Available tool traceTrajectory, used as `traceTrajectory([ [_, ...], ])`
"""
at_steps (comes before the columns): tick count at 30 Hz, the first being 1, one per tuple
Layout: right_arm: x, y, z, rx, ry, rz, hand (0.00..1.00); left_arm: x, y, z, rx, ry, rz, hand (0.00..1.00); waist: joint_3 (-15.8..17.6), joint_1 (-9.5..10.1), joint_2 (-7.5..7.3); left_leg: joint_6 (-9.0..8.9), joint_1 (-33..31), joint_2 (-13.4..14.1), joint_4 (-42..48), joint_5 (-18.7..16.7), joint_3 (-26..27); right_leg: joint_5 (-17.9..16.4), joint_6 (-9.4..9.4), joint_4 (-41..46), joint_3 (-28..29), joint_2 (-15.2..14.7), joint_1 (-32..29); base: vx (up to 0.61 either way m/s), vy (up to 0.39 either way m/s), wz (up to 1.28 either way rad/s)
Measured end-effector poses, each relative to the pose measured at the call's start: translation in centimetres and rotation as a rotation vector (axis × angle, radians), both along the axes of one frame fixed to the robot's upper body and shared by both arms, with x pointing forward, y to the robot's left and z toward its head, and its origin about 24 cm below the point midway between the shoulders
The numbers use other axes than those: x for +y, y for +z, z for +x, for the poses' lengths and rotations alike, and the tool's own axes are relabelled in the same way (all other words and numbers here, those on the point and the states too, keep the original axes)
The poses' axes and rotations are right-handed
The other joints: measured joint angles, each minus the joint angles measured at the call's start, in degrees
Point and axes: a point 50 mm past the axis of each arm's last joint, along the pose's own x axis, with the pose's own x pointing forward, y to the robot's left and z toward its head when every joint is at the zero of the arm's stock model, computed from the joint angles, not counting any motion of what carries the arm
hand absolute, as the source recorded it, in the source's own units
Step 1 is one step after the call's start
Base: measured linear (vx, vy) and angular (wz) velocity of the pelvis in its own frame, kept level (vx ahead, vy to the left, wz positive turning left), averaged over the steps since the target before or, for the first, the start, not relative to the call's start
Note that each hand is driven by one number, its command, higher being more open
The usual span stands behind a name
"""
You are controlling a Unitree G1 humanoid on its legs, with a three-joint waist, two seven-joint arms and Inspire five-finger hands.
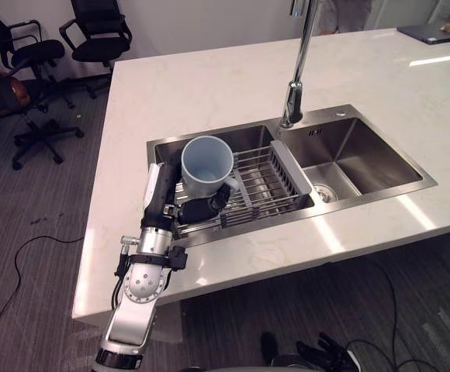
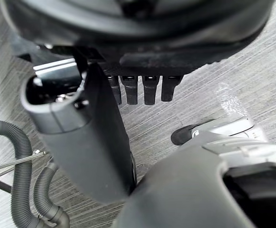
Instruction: Walk over to the sink, pick up the cup, carry it to the dishwasher, place the cup inside the dishwasher, then close the dishwasher door
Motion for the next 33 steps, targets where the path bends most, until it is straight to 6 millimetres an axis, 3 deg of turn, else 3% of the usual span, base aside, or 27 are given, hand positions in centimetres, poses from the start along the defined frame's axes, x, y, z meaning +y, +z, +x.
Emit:
traceTrajectory([
  [5, 0.0, 0.0, -0.6, 0.009, -0.003, -0.002, 0.90, 0.0, -1.5, -1.2, 0.069, 0.022, -0.063, 0.30, -1.3, 0.76, -0.06, 0.00, -0.1, 0.1, 1.0, -0.8, 0.8, 0.0, 0.12, 0.0, 0.8, 0.1, -0.1, -0.01, 0.019, -0.08],
  [10, 0.0, 0.1, -0.5, 0.006, 0.008, -0.006, 0.90, 0.0, -1.7, -2.3, 0.085, 0.027, -0.103, 0.30, -1.6, 1.56, -0.17, -0.07, -1.3, 0.9, 3.8, -2.7, 2.5, 0.0, 0.20, 0.7, 2.4, 0.8, -1.3, -0.01, 0.014, -0.18],
  [14, 0.2, 0.5, 0.5, -0.035, 0.031, -0.014, 0.90, -0.2, -1.2, -2.6, 0.065, 0.021, -0.119, 0.30, -1.5, 2.45, -0.37, -0.01, -3.7, 1.9, 8.0, -4.5, 4.2, -1.3, 0.59, 5.5, 4.0, 1.5, -5.2, -0.01, 0.027, -0.26],
  [18, 0.7, 1.1, 2.4, -0.110, 0.034, -0.020, 0.90, -0.9, -0.9, -2.5, 0.052, 0.005, -0.141, 0.30, -0.5, 2.96, -1.32, 1.18, -5.9, 2.7, 11.3, -5.5, 4.5, -3.9, 2.52, 13.9, 2.5, 1.5, -9.3, -0.10, -0.001, -0.03],
  [19, 0.8, 1.3, 2.9, -0.127, 0.035, -0.019, 0.90, -0.9, -0.7, -2.5, 0.046, 0.006, -0.144, 0.30, 0.2, 3.20, -1.35, 1.36, -6.0, 2.8, 12.0, -5.5, 4.5, -9.4, 1.83, 22.6, 0.9, 1.2, -11.1, -0.14, -0.016, 0.27],
  [20, 0.9, 1.4, 2.8, -0.133, 0.039, -0.019, 0.90, -1.0, -0.9, -2.6, 0.053, 0.005, -0.148, 0.30, 0.1, 3.47, -1.63, 1.43, -6.1, 2.5, 12.9, -5.4, 3.3, -16.9, 2.66, 37.3, -2.0, -0.4, -11.8, -0.07, -0.026, 0.31],
  [22, 1.3, 1.3, 2.8, -0.131, 0.049, -0.013, 0.90, -1.0, -0.7, -2.7, 0.047, 0.006, -0.151, 0.30, -0.6, 4.88, -2.35, 1.39, -7.3, 2.3, 14.1, -5.3, 2.4, -20.6, 3.94, 42.6, -3.2, -1.9, -9.8, -0.05, -0.094, 0.31],
  [23, 1.7, 1.3, 3.1, -0.138, 0.062, -0.008, 0.90, -1.1, -0.4, -2.7, 0.032, 0.008, -0.161, 0.30, -1.6, 6.06, -3.49, 1.16, -9.8, 1.9, 15.5, -5.2, 1.5, -22.8, 4.33, 41.0, -3.1, -2.5, -8.8, -0.06, -0.157, 0.29],
  [24, 1.7, 1.4, 3.3, -0.145, 0.069, -0.009, 0.90, -1.2, -0.3, -2.6, 0.025, 0.007, -0.170, 0.30, -1.8, 6.49, -3.67, 0.86, -11.3, 1.8, 16.2, -4.9, 0.8, -23.3, 3.91, 38.7, -3.4, -2.4, -8.9, -0.09, -0.158, 0.33],
  [25, 1.7, 1.7, 4.3, -0.173, 0.074, -0.015, 0.90, -1.4, -0.2, -2.6, 0.021, 0.009, -0.185, 0.30, -2.5, 7.82, -2.77, 0.33, -14.1, 1.8, 15.9, -3.6, 0.1, -23.3, 3.81, 33.2, -4.3, -1.8, -8.9, -0.09, -0.138, 0.25],
  [27, 1.5, 2.2, 6.0, -0.215, 0.077, -0.030, 0.90, -1.8, 0.0, -2.5, 0.014, 0.008, -0.215, 0.30, -2.1, 8.69, -1.30, -0.15, -17.2, 2.7, 15.2, -1.4, -1.4, -21.2, -0.33, 25.8, -5.0, -0.3, -7.7, -0.13, -0.144, 0.31],
  [28, 1.4, 2.5, 6.8, -0.235, 0.079, -0.039, 0.90, -2.1, 0.0, -2.5, 0.014, 0.000, -0.227, 0.30, -1.1, 8.51, -0.30, -0.70, -17.8, 3.3, 15.3, -0.5, -3.4, -19.7, -1.25, 23.3, -6.6, 0.6, -6.2, -0.16, -0.128, 0.55],
  [30, 1.4, 2.5, 6.9, -0.234, 0.069, -0.045, 0.90, -2.4, 0.0, -2.5, 0.016, -0.018, -0.235, 0.30, -0.5, 8.09, -0.05, -1.85, -17.8, 3.7, 15.8, 0.4, -5.7, -18.8, -1.81, 22.3, -8.9, 1.3, -4.3, -0.14, -0.087, 0.59],
  [33, 1.2, 2.7, 7.2, -0.245, 0.050, -0.063, 0.90, -2.3, 0.1, -2.5, 0.014, -0.021, -0.253, 0.30, -0.3, 7.73, -0.50, -2.17, -18.6, 3.2, 14.9, 2.8, -8.8, -18.2, -2.78, 21.3, -12.2, 0.5, -3.0, -0.19, -0.021, 0.58],
])
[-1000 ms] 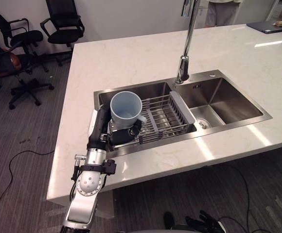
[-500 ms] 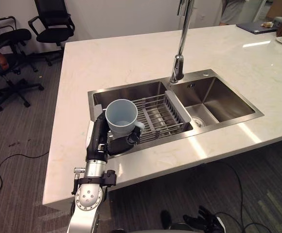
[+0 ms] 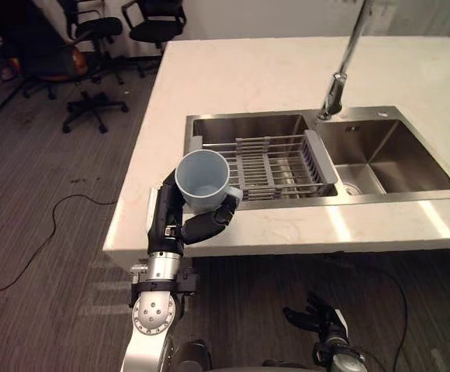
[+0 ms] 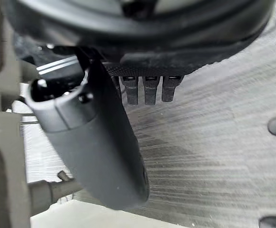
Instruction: Walk over to the sink, pick up the cup, carry it to the dishwasher, place the cup inside the dishwasher, then close the dishwasher door
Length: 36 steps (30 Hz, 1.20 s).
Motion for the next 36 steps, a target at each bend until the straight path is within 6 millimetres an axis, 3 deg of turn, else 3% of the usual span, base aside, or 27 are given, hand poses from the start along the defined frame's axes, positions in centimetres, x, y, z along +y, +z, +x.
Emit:
traceTrajectory([
  [2, -0.3, -0.1, -0.7, 0.009, -0.029, -0.007, 0.90, -0.5, 0.4, 0.2, -0.021, -0.026, -0.012, 0.30, 0.2, -0.48, -0.60, 2.40, -0.5, 0.6, 5.8, -2.8, 2.3, 0.8, 0.09, -0.3, -3.6, -2.0, -0.6, -0.28, 0.068, 0.77],
  [4, -0.4, -0.2, -1.1, 0.020, -0.032, -0.008, 0.90, -1.2, 0.8, 0.4, -0.039, -0.057, -0.028, 0.30, 0.3, -1.45, -0.77, 3.29, 1.0, 2.0, 9.9, -5.5, 4.4, 1.5, 1.09, -0.5, -6.3, -3.9, -0.4, -0.17, 0.133, 0.78],
  [6, -0.4, -0.2, -1.2, 0.019, -0.033, -0.008, 0.90, -1.8, 1.1, 0.5, -0.051, -0.086, -0.049, 0.30, 0.0, -2.27, -0.48, 3.19, 4.2, 4.2, 10.3, -7.5, 7.4, 2.3, 2.53, -0.5, -8.2, -5.8, -0.8, -0.13, 0.242, 0.74],
  [7, -0.3, -0.2, -1.2, 0.020, -0.034, -0.006, 0.90, -2.1, 1.2, 0.5, -0.056, -0.096, -0.056, 0.30, -0.3, -2.57, -0.07, 2.24, 6.0, 4.8, 7.4, -8.7, 8.6, 2.4, 3.00, -0.6, -8.8, -6.3, -1.3, -0.14, 0.349, 0.53],
  [8, 0.2, -0.6, -1.4, 0.042, -0.042, 0.014, 0.90, -2.2, 0.8, 0.8, -0.049, -0.103, -0.046, 0.30, -1.1, -2.31, -0.35, 1.07, 7.8, 2.8, 0.5, -9.2, 9.5, 3.3, 4.23, -1.7, -8.6, -7.3, -1.9, -0.11, 0.285, 0.30],
  [11, 2.1, -1.4, -2.5, 0.077, -0.042, 0.073, 0.90, -1.8, -0.6, 1.3, 0.011, -0.100, 0.001, 0.30, -3.0, -3.55, -3.03, 2.74, 8.2, -1.9, -5.1, -5.0, 7.3, 6.3, 4.61, -9.6, -6.8, -8.3, 0.9, -0.01, 0.174, 0.53],
  [14, 2.2, -1.9, -2.9, 0.114, -0.042, 0.079, 0.90, -1.5, -1.4, 1.4, 0.046, -0.088, 0.020, 0.30, -3.0, -3.85, -2.99, 3.18, 7.6, -4.1, -4.7, -4.7, 6.3, 9.0, 5.46, -13.0, -6.5, -9.4, 2.8, 0.04, 0.147, 0.40],
  [21, 1.6, -1.8, -2.5, 0.113, -0.031, 0.058, 0.90, -1.4, -1.4, 1.4, 0.046, -0.087, 0.027, 0.30, -3.1, -3.85, -2.69, 2.75, 7.7, -3.8, -5.2, -4.5, 4.2, 9.6, 6.45, -14.7, -8.5, -8.3, 4.8, 0.02, -0.027, 0.15],
  [26, 1.0, -1.7, -2.4, 0.121, 0.006, 0.020, 0.90, -1.4, -1.5, 1.3, 0.051, -0.096, 0.027, 0.30, -3.1, -3.57, -2.52, 2.33, 5.1, -4.7, -6.4, -2.0, -1.2, 9.1, 6.16, -15.2, -14.0, -8.2, 5.6, -0.05, -0.055, 0.57],
  [28, 1.1, -1.7, -2.2, 0.122, 0.012, 0.011, 0.90, -1.2, -1.7, 1.2, 0.059, -0.086, 0.025, 0.30, -2.9, -3.08, -2.36, 2.07, 3.0, -5.6, -8.0, 0.6, -3.9, 8.7, 6.03, -15.0, -18.8, -8.8, 5.9, -0.08, -0.052, 1.10],
  [30, 1.1, -1.7, -1.8, 0.117, 0.010, 0.005, 0.90, -1.2, -1.6, 1.3, 0.057, -0.079, 0.018, 0.30, -2.7, -2.96, -2.43, 4.60, 2.4, -4.6, -10.5, 1.5, 1.7, 8.7, 6.11, -14.7, -22.9, -10.0, 6.2, -0.09, 0.016, 1.13],
  [31, 1.1, -1.5, -1.4, 0.103, 0.013, -0.002, 0.90, -0.9, -1.6, 1.3, 0.058, -0.064, 0.014, 0.30, -2.6, -2.68, -2.24, 5.12, 1.4, -1.3, -8.6, 1.2, 10.7, 8.7, 6.16, -14.4, -24.8, -10.3, 6.4, -0.06, 0.042, 0.93],
  [32, 1.0, -1.2, -0.7, 0.083, 0.030, -0.014, 0.90, -0.9, -1.6, 1.3, 0.057, -0.053, 0.002, 0.30, -2.4, -2.64, -1.49, 4.89, 1.1, 0.5, -7.3, 1.8, 14.5, 8.6, 6.29, -14.3, -26.0, -10.3, 7.0, -0.04, 0.039, 0.77],
  [33, 0.7, -1.0, -0.2, 0.073, 0.045, -0.034, 0.90, -0.8, -1.6, 1.3, 0.061, -0.042, -0.008, 0.30, -2.1, -2.34, -0.92, 3.60, 1.4, 0.1, -7.1, 2.5, 14.4, 8.5, 6.44, -13.7, -26.5, -10.5, 7.5, -0.02, 0.077, 0.47],
  [36, 1.3, -0.3, 1.3, 0.015, 0.087, -0.048, 0.90, -0.1, -2.2, 0.7, 0.090, -0.001, -0.015, 0.30, -1.6, -2.31, -1.62, 4.93, 1.2, -3.2, -7.0, 1.2, 12.9, 5.5, 6.50, -10.4, -27.4, -14.1, 7.8, -0.02, 0.181, 0.43],
])
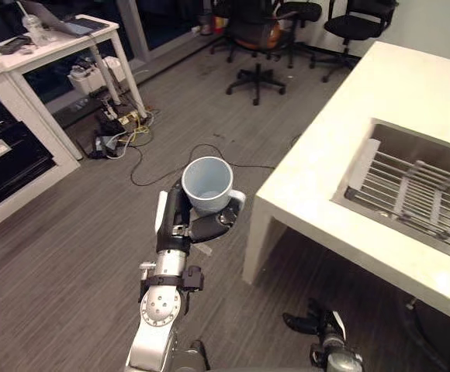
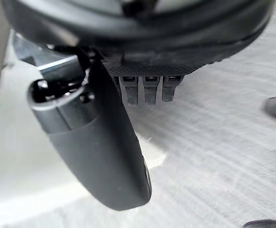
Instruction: Walk over to the sink, pick up the cup, carry it to the dishwasher, place the cup inside the dishwasher, then close the dishwasher door
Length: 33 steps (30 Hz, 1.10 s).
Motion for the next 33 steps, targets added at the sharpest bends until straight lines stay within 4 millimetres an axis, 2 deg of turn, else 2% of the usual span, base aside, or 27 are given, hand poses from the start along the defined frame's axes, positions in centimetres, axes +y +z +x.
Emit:
traceTrajectory([
  [1, 0.3, 0.1, 0.3, -0.006, 0.013, 0.003, 0.90, 0.3, -0.2, -0.1, 0.008, 0.011, 0.003, 0.30, 0.5, -0.05, -0.86, 0.64, -0.2, -0.7, 1.4, -0.8, -0.1, -2.0, -0.40, 2.7, -0.3, -1.6, -0.6, 0.04, 0.274, 0.58],
  [2, 0.9, 0.0, 0.5, -0.007, 0.040, 0.004, 0.90, 0.5, -0.3, -0.4, 0.018, 0.016, 0.007, 0.30, 0.7, -0.09, -1.05, 1.56, -1.0, -1.1, 6.5, -3.2, 0.5, -4.2, -0.90, 6.9, -0.4, -4.0, -0.8, 0.04, 0.197, 0.42],
  [3, 1.0, 0.0, 0.5, -0.001, 0.058, -0.001, 0.90, 0.4, -0.5, -0.5, 0.025, 0.018, 0.002, 0.30, 0.7, -0.17, -1.05, 1.67, -1.1, -1.3, 7.7, -4.9, 0.4, -5.0, -1.51, 9.5, -0.4, -4.7, -0.7, 0.08, 0.227, 0.49],
  [4, 1.3, 0.0, 0.6, 0.004, 0.090, -0.006, 0.90, 0.4, -0.7, -0.7, 0.039, 0.021, -0.002, 0.30, 1.0, -0.31, -1.01, 2.16, -0.8, -2.2, 9.2, -6.4, -1.2, -4.3, -2.92, 17.7, 2.3, -7.3, -2.3, 0.14, 0.222, 0.65],
  [5, 1.7, -0.1, 0.5, 0.011, 0.115, -0.004, 0.90, 0.2, -0.8, -0.8, 0.043, 0.006, 0.001, 0.30, 1.0, -1.21, -0.96, 3.29, 0.2, -3.3, 9.2, -7.1, -3.1, -1.7, -7.10, 26.2, 9.0, -8.3, -6.0, 0.14, 0.222, 0.76],
  [6, 2.0, -0.1, 0.5, 0.011, 0.131, -0.002, 0.90, 0.0, -0.8, -0.8, 0.041, -0.005, 0.004, 0.30, 1.2, -1.26, -0.40, 3.28, 0.7, -3.2, 9.0, -7.0, -4.3, -3.0, -6.96, 29.1, 13.6, -7.3, -8.1, 0.19, 0.192, 0.94],
  [7, 2.8, 0.0, 0.6, 0.003, 0.149, 0.017, 0.90, 0.1, -0.8, -0.8, 0.041, -0.005, 0.008, 0.30, 1.8, -1.76, -0.22, 3.48, 1.2, -3.6, 8.5, -7.0, -6.8, -7.2, -5.47, 31.1, 21.2, -2.9, -10.4, 0.17, 0.049, 1.02],
  [8, 3.5, 0.1, 0.8, -0.007, 0.173, 0.031, 0.90, 0.1, -0.8, -0.7, 0.042, -0.001, 0.006, 0.30, 2.2, -2.27, -1.31, 3.76, 2.3, -4.7, 7.5, -6.9, -9.3, -10.3, -5.54, 31.2, 27.4, 1.6, -12.0, 0.21, 0.053, 1.07],
  [9, 3.7, 0.1, 0.8, -0.009, 0.181, 0.035, 0.90, 0.0, -0.9, -0.7, 0.045, -0.004, 0.008, 0.30, 2.5, -2.41, -1.16, 3.87, 2.9, -5.3, 6.9, -6.8, -10.3, -11.5, -5.71, 31.0, 30.4, 3.6, -12.9, 0.20, 0.003, 1.15],
  [10, 4.0, 0.2, 0.7, -0.017, 0.186, 0.042, 0.90, -0.3, -1.1, -0.7, 0.053, -0.020, 0.010, 0.30, 2.4, -2.72, -1.48, 3.99, 3.9, -6.5, 6.3, -6.6, -12.8, -13.0, -5.68, 30.7, 35.6, 7.6, -14.6, 0.21, -0.036, 1.34],
  [11, 4.0, 0.4, 0.5, -0.028, 0.185, 0.044, 0.90, -1.0, -1.0, -0.6, 0.049, -0.049, 0.008, 0.30, 2.3, -3.28, -1.59, 3.93, 4.4, -7.6, 6.1, -6.5, -16.0, -13.5, -5.15, 29.2, 40.3, 11.3, -16.0, 0.21, -0.061, 1.45],
  [12, 4.1, 0.5, 0.5, -0.035, 0.187, 0.044, 0.90, -1.4, -0.9, -0.5, 0.042, -0.066, 0.006, 0.30, 2.3, -3.34, -1.67, 3.88, 4.5, -8.2, 6.0, -6.5, -17.3, -13.5, -5.07, 27.9, 42.4, 12.6, -16.6, 0.27, -0.121, 1.50],
  [13, 4.2, 0.8, 0.7, -0.057, 0.187, 0.045, 0.90, -2.1, -0.5, -0.4, 0.027, -0.099, 0.001, 0.30, 2.1, -2.98, -2.04, 3.30, 4.3, -9.7, 6.7, -6.8, -19.9, -10.9, -4.47, 22.2, 44.4, 13.2, -17.3, 0.24, -0.126, 1.41],
  [14, 4.3, 1.1, 0.8, -0.073, 0.194, 0.044, 0.90, -2.9, -0.5, -0.3, 0.026, -0.130, -0.007, 0.30, 2.0, -2.83, -1.31, 2.22, 4.2, -10.4, 7.9, -7.5, -22.1, -8.5, -3.10, 20.5, 42.8, 12.7, -16.5, 0.26, -0.139, 1.23],
  [15, 4.3, 1.2, 0.9, -0.078, 0.200, 0.040, 0.90, -3.1, -0.5, -0.4, 0.029, -0.140, -0.012, 0.30, 1.8, -2.53, -0.91, 1.58, 4.0, -9.8, 7.9, -7.7, -22.1, -8.3, -3.40, 19.3, 41.7, 12.9, -15.8, 0.24, -0.102, 1.02],
  [16, 4.3, 1.5, 1.1, -0.095, 0.210, 0.037, 0.90, -3.5, -0.4, -0.6, 0.022, -0.158, -0.019, 0.30, 1.1, -2.21, 0.15, 0.73, 3.9, -8.7, 7.9, -8.1, -22.1, -8.0, -3.95, 17.0, 39.2, 13.1, -14.0, 0.19, -0.068, 0.67],
  [18, 4.6, 2.1, 1.3, -0.131, 0.221, 0.037, 0.90, -4.0, -0.2, -0.6, 0.016, -0.183, -0.033, 0.30, 1.0, -1.89, 0.44, 0.09, 4.6, -7.3, 7.5, -8.5, -21.5, -7.9, -4.06, 15.0, 36.1, 13.5, -11.2, 0.17, -0.084, 0.76],
  [20, 4.7, 2.8, 1.5, -0.168, 0.216, 0.038, 0.90, -4.2, -0.1, -0.6, 0.015, -0.186, -0.041, 0.30, 1.0, -1.13, 0.37, -0.16, 4.8, -6.3, 8.6, -8.6, -18.6, -7.8, -4.22, 13.2, 34.2, 13.7, -8.5, 0.12, -0.069, 0.59],
  [22, 4.7, 3.4, 1.7, -0.200, 0.214, 0.025, 0.90, -4.1, -0.2, -0.6, 0.017, -0.182, -0.047, 0.30, 1.3, -0.90, -0.05, -0.55, 3.1, -5.3, 12.2, -8.8, -13.7, -7.6, -4.47, 10.9, 31.9, 13.4, -6.1, 0.07, -0.001, 0.61],
  [23, 4.6, 3.5, 1.7, -0.206, 0.204, 0.017, 0.90, -4.0, -0.2, -0.6, 0.019, -0.178, -0.057, 0.30, 1.4, -0.99, -0.21, -0.53, 2.5, -4.3, 13.2, -9.4, -8.5, -7.5, -4.67, 9.1, 30.2, 12.8, -4.3, 0.04, 0.035, 0.48],
  [24, 4.5, 3.4, 1.6, -0.204, 0.201, 0.015, 0.90, -4.0, -0.2, -0.6, 0.019, -0.178, -0.058, 0.30, 1.4, -0.98, -0.23, -0.52, 2.5, -3.7, 13.0, -9.7, -7.0, -7.5, -4.66, 8.7, 29.8, 12.8, -4.0, 0.04, 0.054, 0.63],
  [25, 4.3, 3.3, 1.4, -0.197, 0.195, 0.008, 0.90, -4.0, -0.1, -0.5, 0.015, -0.178, -0.058, 0.30, 1.0, -1.16, 0.55, 0.78, 2.5, -0.7, 11.9, -11.9, -0.7, -7.5, -4.66, 8.1, 27.9, 13.2, -3.5, 0.04, 0.074, 0.46],
  [26, 4.4, 3.0, 1.3, -0.180, 0.190, 0.010, 0.90, -4.0, -0.2, -0.5, 0.016, -0.182, -0.051, 0.30, 0.8, -0.73, 0.75, 2.27, 2.9, 0.2, 11.3, -11.4, 2.7, -7.6, -4.41, 8.1, 27.4, 13.0, -3.3, 0.04, 0.092, 0.39],
  [27, 4.3, 2.9, 1.3, -0.176, 0.189, 0.009, 0.90, -3.8, -0.2, -0.5, 0.017, -0.178, -0.045, 0.30, 1.0, -0.37, 0.27, 2.08, 3.2, -0.4, 10.5, -10.8, 3.2, -7.5, -4.37, 8.0, 27.4, 12.4, -3.3, 0.04, 0.124, 0.25],
  [29, 4.8, 2.6, 1.1, -0.161, 0.202, 0.012, 0.90, -3.5, -0.9, -0.5, 0.036, -0.181, -0.017, 0.30, 0.6, -0.39, -0.76, 3.53, 4.1, -4.1, 5.1, -8.3, 2.5, -7.4, -3.05, 5.8, 27.5, 10.3, -3.5, 0.05, 0.148, 0.25],
  [33, 4.8, 1.7, 0.8, -0.113, 0.224, -0.001, 0.90, -3.6, -2.1, -0.6, 0.088, -0.194, 0.006, 0.30, 0.7, -0.96, -0.60, 4.43, 5.7, -6.8, 1.6, -6.8, 1.8, -7.3, -2.66, 7.3, 27.6, 8.7, -3.9, 0.05, 0.124, 0.18],
])
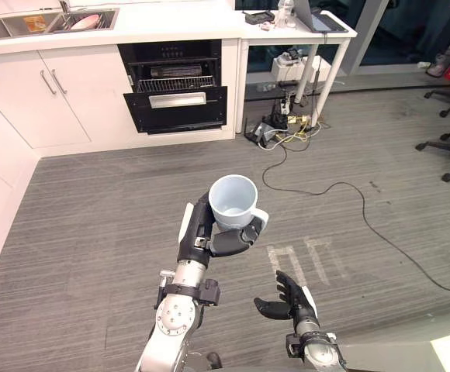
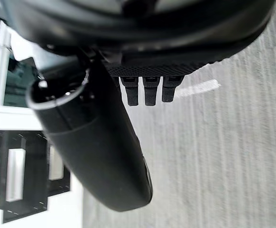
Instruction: Walk over to the sink, pick up the cup, carry it to the dishwasher, place the cup inside the dishwasher, then close the dishwasher door
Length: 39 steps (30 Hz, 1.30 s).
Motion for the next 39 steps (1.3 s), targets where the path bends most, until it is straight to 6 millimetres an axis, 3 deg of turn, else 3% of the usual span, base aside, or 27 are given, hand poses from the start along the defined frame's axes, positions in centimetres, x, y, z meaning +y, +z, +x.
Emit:
traceTrajectory([
  [4, -0.6, -0.4, -0.5, 0.024, 0.028, -0.045, 0.90, -0.3, -0.2, -0.2, 0.006, -0.028, 0.009, 0.30, 0.1, -1.91, -0.14, 1.21, 4.4, -2.2, -5.1, 0.9, -2.9, -0.7, -0.11, 19.5, 0.7, -2.3, -6.5, 0.04, 0.074, 0.31],
  [5, -0.8, -0.4, -0.6, 0.028, 0.026, -0.049, 0.90, -0.3, -0.2, -0.3, 0.007, -0.043, 0.020, 0.30, 0.1, -2.53, -0.40, 1.98, 5.6, -3.0, -5.5, 1.3, -4.2, -1.6, -0.92, 25.0, 3.2, -2.4, -9.0, 0.13, 0.016, 0.61],
  [8, -0.9, -0.3, -0.5, 0.023, 0.027, -0.061, 0.90, -0.4, -0.2, -0.2, 0.002, -0.055, 0.028, 0.30, 0.1, -3.32, -0.11, 1.96, 5.9, -3.3, -5.6, 1.4, -6.9, -5.5, -2.34, 26.0, 7.4, -0.2, -12.0, 0.11, -0.021, 0.61],
  [11, -0.8, -0.3, -0.6, 0.024, 0.040, -0.066, 0.90, -0.2, -0.1, -0.1, -0.003, -0.052, 0.033, 0.30, 0.0, -3.52, -0.17, 1.22, 5.8, -3.4, -5.1, 1.3, -10.9, -6.3, -2.29, 20.1, 13.2, 3.6, -14.9, 0.15, -0.089, 0.70],
  [12, -0.8, -0.2, -0.5, 0.017, 0.039, -0.065, 0.90, -0.2, -0.1, -0.1, -0.003, -0.050, 0.035, 0.30, -0.2, -3.19, -0.88, 0.22, 6.0, -4.1, -4.4, 0.7, -11.9, -1.8, -1.76, 14.8, 14.6, 3.2, -14.7, 0.18, -0.120, 0.57],
  [13, -0.8, -0.1, -0.3, 0.008, 0.044, -0.070, 0.90, -0.2, -0.2, -0.1, 0.002, -0.047, 0.035, 0.30, -0.2, -3.03, -1.00, -0.49, 6.4, -4.4, -4.0, 0.2, -12.2, -0.2, 0.37, 13.4, 15.4, 2.8, -14.2, 0.24, -0.167, 0.42],
  [14, -1.0, 0.1, -0.1, 0.000, 0.053, -0.086, 0.90, -0.3, -0.6, -0.3, 0.022, -0.042, 0.026, 0.30, -0.8, -2.79, 0.80, -1.72, 6.6, -2.5, -3.6, -0.3, -12.1, 0.8, -0.48, 10.3, 14.4, 4.2, -12.2, 0.17, -0.124, 0.18],
  [15, -1.0, 0.2, -0.1, -0.004, 0.056, -0.088, 0.90, -0.3, -0.6, -0.3, 0.023, -0.041, 0.024, 0.30, -0.9, -2.74, 0.87, -2.06, 6.6, -2.1, -3.6, -0.5, -12.0, 1.0, -0.71, 9.5, 14.2, 4.5, -11.8, 0.15, -0.115, 0.03],
  [16, -0.9, 0.4, 0.2, -0.021, 0.069, -0.100, 0.90, -0.4, -0.6, -0.3, 0.024, -0.039, 0.015, 0.30, -1.7, -2.24, 2.12, -2.66, 7.1, -0.6, -4.1, -0.8, -11.7, 1.9, -1.50, 7.5, 13.8, 5.9, -10.5, 0.11, -0.097, -0.12],
  [20, -1.1, 0.6, 0.3, -0.032, 0.072, -0.119, 0.90, -0.4, -0.7, -0.5, 0.028, -0.031, 0.002, 0.30, -2.0, -1.83, 2.08, -3.63, 8.5, 1.7, -7.1, -0.2, -11.6, 3.6, -3.00, 3.5, 13.2, 8.1, -8.7, 0.10, -0.105, -0.05],
  [21, -2.3, -0.7, -2.0, 0.066, 0.061, -0.159, 0.90, 1.7, -2.5, -1.3, 0.105, 0.043, 0.057, 0.30, -3.7, -3.13, 0.64, -3.51, 6.3, 2.1, -10.9, 5.5, -12.7, 16.1, -3.11, -14.2, 12.5, 7.8, -3.4, 0.03, -0.030, 0.01],
  [27, -2.3, -0.8, -2.0, 0.072, 0.057, -0.158, 0.90, 1.9, -2.5, -1.2, 0.108, 0.055, 0.055, 0.30, -3.5, -3.08, 0.97, -3.83, 7.2, 2.3, -10.8, 5.2, -10.8, 16.3, -3.01, -14.1, 14.4, 8.3, -3.5, 0.00, 0.000, -0.14],
  [29, -2.8, -1.3, -2.5, 0.102, 0.031, -0.157, 0.90, 2.0, -3.1, -0.7, 0.125, 0.055, 0.062, 0.30, -3.7, -3.90, 1.48, -3.88, 7.1, 2.4, -10.8, 5.2, -10.9, 16.5, -3.07, -14.8, 13.6, 8.1, -3.3, -0.02, -0.006, -0.02],
  [32, -3.9, -2.5, -4.1, 0.201, -0.055, -0.134, 0.90, 1.9, -4.5, -0.6, 0.198, 0.070, 0.004, 0.30, -3.7, -4.44, 2.13, -4.01, 7.3, 2.8, -10.9, 5.1, -11.5, 16.8, -3.43, -17.0, 9.9, 7.7, -2.2, 0.01, -0.026, 0.12],
  [39, -4.8, -2.8, -3.8, 0.225, -0.150, -0.115, 0.90, 2.2, -6.2, -0.9, 0.310, 0.093, -0.080, 0.30, -3.3, -4.11, 2.94, -5.66, 7.8, 3.6, -12.7, 6.6, -15.8, 17.2, -4.21, -18.2, 1.8, 7.5, 0.0, 0.03, -0.049, 0.31],
])
